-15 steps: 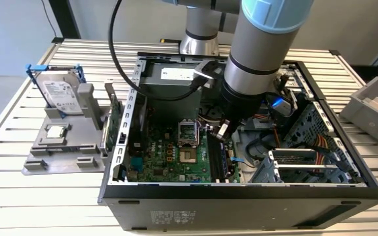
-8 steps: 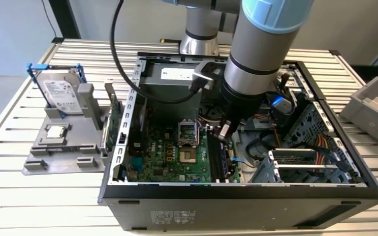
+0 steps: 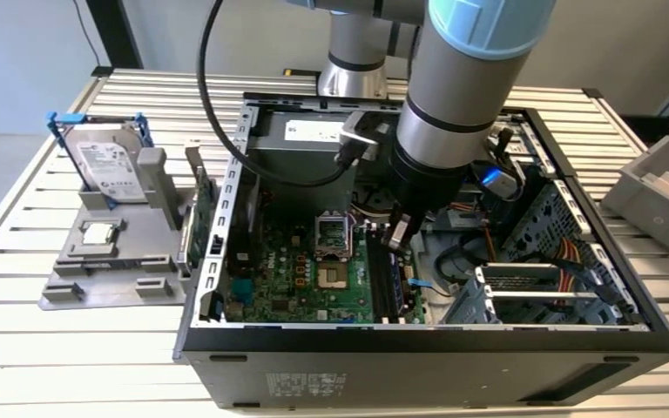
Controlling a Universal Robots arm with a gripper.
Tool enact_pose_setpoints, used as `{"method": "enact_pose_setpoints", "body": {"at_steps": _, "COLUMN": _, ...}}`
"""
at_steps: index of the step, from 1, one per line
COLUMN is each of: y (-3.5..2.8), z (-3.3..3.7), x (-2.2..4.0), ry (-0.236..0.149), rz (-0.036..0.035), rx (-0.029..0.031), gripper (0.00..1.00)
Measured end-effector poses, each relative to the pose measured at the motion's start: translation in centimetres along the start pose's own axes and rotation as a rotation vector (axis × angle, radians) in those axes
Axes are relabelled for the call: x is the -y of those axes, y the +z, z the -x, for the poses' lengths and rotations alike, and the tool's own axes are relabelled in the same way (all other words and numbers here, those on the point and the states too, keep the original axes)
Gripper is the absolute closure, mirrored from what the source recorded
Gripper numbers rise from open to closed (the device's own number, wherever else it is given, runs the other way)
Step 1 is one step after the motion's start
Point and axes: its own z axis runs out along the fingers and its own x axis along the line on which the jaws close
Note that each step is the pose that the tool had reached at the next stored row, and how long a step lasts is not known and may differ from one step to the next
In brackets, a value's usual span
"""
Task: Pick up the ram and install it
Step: 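Press down the ram until it locks into place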
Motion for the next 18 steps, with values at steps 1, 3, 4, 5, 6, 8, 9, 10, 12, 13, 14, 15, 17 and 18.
{"method": "enact_pose_setpoints", "body": {"at_steps": 1, "y": 0.0, "z": 0.0, "x": 0.0, "ry": -0.007, "rz": 0.0002, "rx": -0.0001, "gripper": 1.0}}
{"method": "enact_pose_setpoints", "body": {"at_steps": 3, "y": 0.0, "z": 0.0, "x": 0.0, "ry": -0.023, "rz": 0.0007, "rx": -0.0004, "gripper": 1.0}}
{"method": "enact_pose_setpoints", "body": {"at_steps": 4, "y": 0.0, "z": 0.0, "x": 0.0, "ry": -0.033, "rz": 0.001, "rx": -0.0006, "gripper": 1.0}}
{"method": "enact_pose_setpoints", "body": {"at_steps": 5, "y": 0.0, "z": 0.0, "x": 0.0, "ry": -0.043, "rz": 0.0013, "rx": -0.0009, "gripper": 1.0}}
{"method": "enact_pose_setpoints", "body": {"at_steps": 6, "y": 0.0, "z": 0.0, "x": 0.0, "ry": -0.056, "rz": 0.0016, "rx": -0.0011, "gripper": 1.0}}
{"method": "enact_pose_setpoints", "body": {"at_steps": 8, "y": 0.0, "z": 0.0, "x": 0.0, "ry": -0.082, "rz": 0.0024, "rx": -0.0015, "gripper": 1.0}}
{"method": "enact_pose_setpoints", "body": {"at_steps": 9, "y": 0.0, "z": 0.0, "x": 0.0, "ry": -0.095, "rz": 0.0028, "rx": -0.0018, "gripper": 1.0}}
{"method": "enact_pose_setpoints", "body": {"at_steps": 10, "y": 0.0, "z": 0.0, "x": 0.0, "ry": -0.109, "rz": 0.0033, "rx": -0.0021, "gripper": 1.0}}
{"method": "enact_pose_setpoints", "body": {"at_steps": 12, "y": 0.0, "z": 0.0, "x": 0.01, "ry": -0.132, "rz": 0.0039, "rx": -0.0025, "gripper": 1.0}}
{"method": "enact_pose_setpoints", "body": {"at_steps": 13, "y": 0.0, "z": 0.01, "x": 0.03, "ry": -0.14, "rz": 0.0042, "rx": -0.0027, "gripper": 1.0}}
{"method": "enact_pose_setpoints", "body": {"at_steps": 14, "y": 0.0, "z": 0.02, "x": 0.05, "ry": -0.148, "rz": 0.0044, "rx": -0.0028, "gripper": 1.0}}
{"method": "enact_pose_setpoints", "body": {"at_steps": 15, "y": 0.0, "z": 0.04, "x": 0.08, "ry": -0.155, "rz": 0.0046, "rx": -0.0029, "gripper": 1.0}}
{"method": "enact_pose_setpoints", "body": {"at_steps": 17, "y": 0.0, "z": 0.1, "x": 0.2, "ry": -0.171, "rz": 0.0051, "rx": -0.0032, "gripper": 1.0}}
{"method": "enact_pose_setpoints", "body": {"at_steps": 18, "y": 0.0, "z": 0.14, "x": 0.27, "ry": -0.178, "rz": 0.0053, "rx": -0.0033, "gripper": 1.0}}
